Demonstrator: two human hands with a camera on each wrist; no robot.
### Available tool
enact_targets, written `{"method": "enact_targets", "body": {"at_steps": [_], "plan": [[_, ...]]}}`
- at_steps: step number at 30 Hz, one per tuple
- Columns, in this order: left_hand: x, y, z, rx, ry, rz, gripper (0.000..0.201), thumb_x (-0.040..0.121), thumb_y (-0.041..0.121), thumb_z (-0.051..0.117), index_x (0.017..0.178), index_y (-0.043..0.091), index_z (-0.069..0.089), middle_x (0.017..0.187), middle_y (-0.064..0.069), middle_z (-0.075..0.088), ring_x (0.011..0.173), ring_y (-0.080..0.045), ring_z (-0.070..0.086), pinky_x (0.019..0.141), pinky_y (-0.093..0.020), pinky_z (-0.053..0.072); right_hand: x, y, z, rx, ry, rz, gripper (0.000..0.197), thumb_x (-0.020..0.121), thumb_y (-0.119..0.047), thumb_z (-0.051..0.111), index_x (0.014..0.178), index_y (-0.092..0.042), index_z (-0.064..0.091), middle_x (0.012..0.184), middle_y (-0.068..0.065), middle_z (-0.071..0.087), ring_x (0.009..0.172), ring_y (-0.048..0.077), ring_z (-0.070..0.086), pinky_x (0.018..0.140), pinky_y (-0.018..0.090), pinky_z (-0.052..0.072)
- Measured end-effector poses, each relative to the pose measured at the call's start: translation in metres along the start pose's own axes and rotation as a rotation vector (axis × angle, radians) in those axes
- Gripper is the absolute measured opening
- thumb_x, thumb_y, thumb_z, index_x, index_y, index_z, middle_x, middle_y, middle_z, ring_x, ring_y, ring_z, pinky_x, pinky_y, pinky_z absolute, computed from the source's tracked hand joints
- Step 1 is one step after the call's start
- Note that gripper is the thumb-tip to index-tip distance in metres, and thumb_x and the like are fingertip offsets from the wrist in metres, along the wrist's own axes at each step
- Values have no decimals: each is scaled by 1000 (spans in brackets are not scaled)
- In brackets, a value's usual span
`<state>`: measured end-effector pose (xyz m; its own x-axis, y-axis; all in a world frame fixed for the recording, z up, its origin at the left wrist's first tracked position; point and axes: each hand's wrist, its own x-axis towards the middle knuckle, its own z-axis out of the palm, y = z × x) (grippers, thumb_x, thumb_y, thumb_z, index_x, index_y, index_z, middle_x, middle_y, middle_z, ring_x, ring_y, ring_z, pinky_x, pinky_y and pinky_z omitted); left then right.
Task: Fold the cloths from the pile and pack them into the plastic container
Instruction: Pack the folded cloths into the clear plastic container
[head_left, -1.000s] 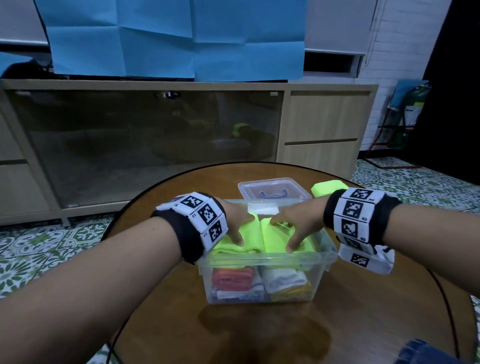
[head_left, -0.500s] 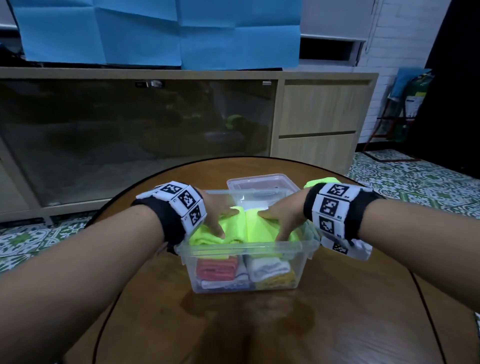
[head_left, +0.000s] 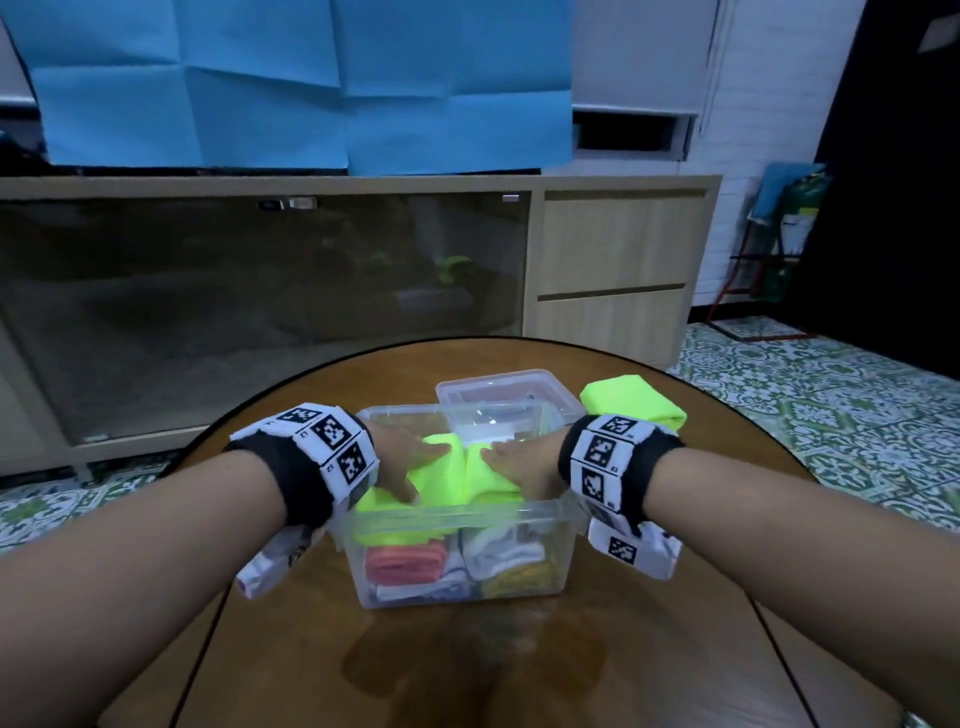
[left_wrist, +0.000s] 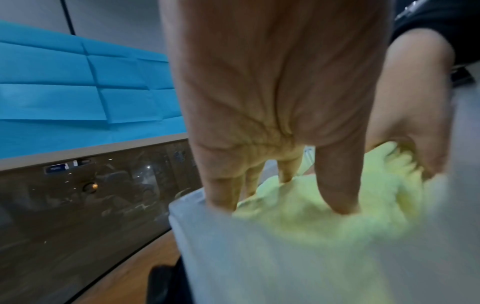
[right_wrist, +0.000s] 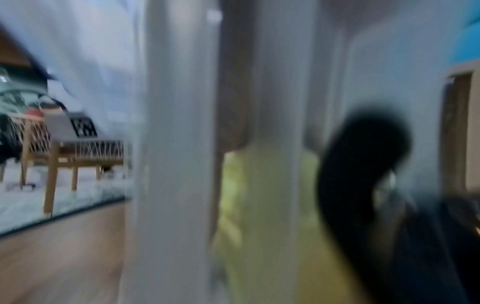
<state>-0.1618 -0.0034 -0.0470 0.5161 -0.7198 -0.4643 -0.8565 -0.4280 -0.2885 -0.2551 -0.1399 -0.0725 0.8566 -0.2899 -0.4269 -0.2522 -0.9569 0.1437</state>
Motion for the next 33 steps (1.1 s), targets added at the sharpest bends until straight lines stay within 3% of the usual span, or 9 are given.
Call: {"method": "enact_targets", "body": {"at_steps": [2, 5, 8, 14, 18, 21, 24, 28, 33], "plan": [[-2, -4, -8, -18, -16, 17, 71, 98, 34, 46, 151, 22, 2, 159, -2, 6, 144, -21, 16, 113, -33, 20, -14, 12, -18, 72, -15, -93, 73, 94, -39, 52, 150, -12, 15, 157, 7, 11, 144, 23, 17, 115, 36, 19], [-4, -3, -27, -69, 30, 76, 64, 97, 34, 47, 151, 22, 14, 157, -3, 15, 143, -20, 22, 115, -33, 21, -43, 49, -51, 325, 216, -132, 51, 93, -40, 52, 138, -16, 45, 146, 2, 40, 132, 18, 39, 106, 28, 29], [-3, 7, -45, -106, 76, 160, 53, 98, 32, 45, 147, 27, 26, 153, -2, 30, 137, -21, 33, 112, -35, 27, -43, 101, -57, 341, 454, 94, 36, 94, -32, 53, 122, -9, 59, 122, 13, 61, 110, 26, 57, 92, 31, 44], [0, 50, -69, -1, -94, 249, 47, 100, 34, 39, 146, 28, 32, 150, 2, 33, 137, -18, 31, 109, -28, 23, -21, 167, -17, 442, 419, 486, 30, 93, -23, 55, 106, 3, 66, 67, 8, 57, 56, 18, 49, 47, 21, 40], [12, 65, -60, 99, -243, 256, 52, 100, 40, 36, 149, 28, 23, 154, 4, 25, 141, -18, 24, 112, -32, 19, 15, 194, 21, 602, 526, 658, 30, 91, -22, 56, 98, 5, 66, 89, 20, 63, 75, 26, 52, 60, 27, 39], [17, 65, -56, 98, -304, 276, 51, 101, 36, 34, 149, 27, 21, 155, 5, 21, 142, -18, 21, 113, -32, 16, 40, 201, 42, 722, 507, 711, 29, 93, -23, 53, 75, -1, 58, 76, 16, 56, 88, 30, 58, 66, 29, 39], [21, 64, -56, 68, -341, 283, 51, 101, 36, 35, 149, 27, 20, 156, 5, 20, 143, -18, 21, 113, -32, 17, 60, 203, 53, 858, 483, 728, 47, 96, -34, 48, 119, 6, 55, 118, 23, 59, 114, 36, 53, 86, 36, 43], [24, 63, -55, 53, -377, 280, 51, 101, 37, 33, 149, 31, 17, 157, 9, 13, 145, -16, 14, 115, -35, 12, 79, 211, 64, 1049, 476, 737, 69, 90, -45, 55, 126, 12, 47, 105, 22, 57, 89, 31, 52, 73, 34, 41], [23, 64, -55, 52, -377, 276, 51, 102, 36, 31, 149, 32, 13, 158, 9, 10, 145, -15, 10, 115, -34, 9, 73, 224, 61, 1256, 477, 733, 71, 78, -38, 73, 125, 10, 48, 117, 22, 57, 92, 30, 51, 76, 36, 41]]}}
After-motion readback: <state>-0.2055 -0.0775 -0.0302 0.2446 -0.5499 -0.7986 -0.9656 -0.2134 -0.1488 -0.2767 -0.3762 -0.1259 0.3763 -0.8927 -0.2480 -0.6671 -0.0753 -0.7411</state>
